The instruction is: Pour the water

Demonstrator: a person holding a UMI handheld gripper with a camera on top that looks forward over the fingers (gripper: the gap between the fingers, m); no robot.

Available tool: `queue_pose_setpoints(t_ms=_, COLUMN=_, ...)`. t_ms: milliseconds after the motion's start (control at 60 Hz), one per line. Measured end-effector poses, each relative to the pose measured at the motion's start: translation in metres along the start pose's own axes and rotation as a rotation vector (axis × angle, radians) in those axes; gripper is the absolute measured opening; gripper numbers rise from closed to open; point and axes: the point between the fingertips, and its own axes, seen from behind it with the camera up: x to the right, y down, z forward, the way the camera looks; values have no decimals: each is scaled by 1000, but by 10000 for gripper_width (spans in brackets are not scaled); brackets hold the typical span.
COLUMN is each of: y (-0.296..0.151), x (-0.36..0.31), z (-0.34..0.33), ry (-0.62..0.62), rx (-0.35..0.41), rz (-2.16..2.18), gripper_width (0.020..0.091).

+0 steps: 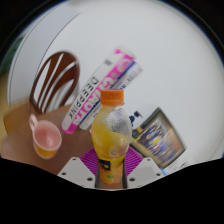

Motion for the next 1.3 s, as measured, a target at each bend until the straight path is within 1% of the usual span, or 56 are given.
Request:
queue_pose_setpoints(t_ms=33, y=3, x=-10, z=-2, ry=-21, rx=4, rz=122, gripper_width=304)
queue_pose_setpoints(t_ms=117, y=12, x=-19, z=5, ry=-125, rx=24, rz=357, gripper_width=304)
queue_pose_setpoints(t_ms=167, y=21, x=-33, z=8, ry=-146, rx=21, rz=457, gripper_width=303)
queue_pose_setpoints(t_ms=233, y=32, x=-44, z=18, ry=-196, rx=39, rz=554, gripper_width=301)
queue_pose_setpoints(t_ms=317, y=49, x=-61, z=31, ry=-210, rx=43, rz=618, gripper_width=302)
queue_pose_setpoints(t_ms=417, y=73, x=-80, z=46, ry=-218, rx=15, rz=698, gripper_width=306)
queue_pose_setpoints(t_ms=450, y=71, x=-77, z=45, ry=-201, rx=64, rz=721, gripper_width=314)
queue_pose_setpoints(t_ms=533, y=74, x=-77, z=43, ry=-181, rx=90, rz=742, gripper_width=330)
queue_pose_setpoints(t_ms=550, y=74, x=-76, z=43, ry=-175, rx=94, rz=746, gripper_width=369)
queue_pose_setpoints(t_ms=567, y=75, x=-76, z=42, ry=-171, rx=94, rz=749, gripper_width=372)
queue_pose_setpoints(t_ms=583, y=74, x=-76, z=43, ry=-167, rx=92, rz=751, gripper_width=392)
queue_pose_setpoints(t_ms=617, y=74, x=-76, z=42, ry=-163, rx=84, rz=753, gripper_width=461)
queue_pose_setpoints(t_ms=633, y=76, x=-77, z=42, ry=-164, rx=74, rz=753, gripper_width=474)
queue_pose_setpoints(t_ms=650, y=79, x=-78, z=42, ry=-166, rx=55, rz=754, gripper_width=538)
queue_pose_setpoints(t_ms=667, y=83, x=-80, z=42, ry=-168, rx=32, rz=757, gripper_width=569)
queue_pose_setpoints(t_ms=700, y=89, x=-82, z=40, ry=-174, rx=-9, rz=760, gripper_width=686)
queue_pose_setpoints(t_ms=750, y=94, x=-79, z=32, ry=-173, rx=-39, rz=766, gripper_width=862)
queue_pose_setpoints(t_ms=767, y=96, x=-78, z=28, ry=-170, rx=-50, rz=770, gripper_width=831)
queue_pose_setpoints(t_ms=783, y=97, x=-75, z=24, ry=-165, rx=-61, rz=774, gripper_width=822)
queue_pose_setpoints(t_ms=833, y=98, x=-68, z=6, ry=-156, rx=-89, rz=782, gripper_width=859)
queue_pose_setpoints(t_ms=867, y=99, x=-63, z=-9, ry=-158, rx=-102, rz=784, gripper_width=861)
queue_pose_setpoints(t_ms=1117, y=99, x=-43, z=-160, ry=-152, rx=-221, rz=751, gripper_width=852)
queue_pose_setpoints(t_ms=1217, y=106, x=-34, z=-207, ry=-124, rx=-258, rz=750, gripper_width=853)
queue_pose_setpoints(t_ms=1300, y=116, x=-23, z=-231, ry=-89, rx=-281, rz=737, gripper_width=852)
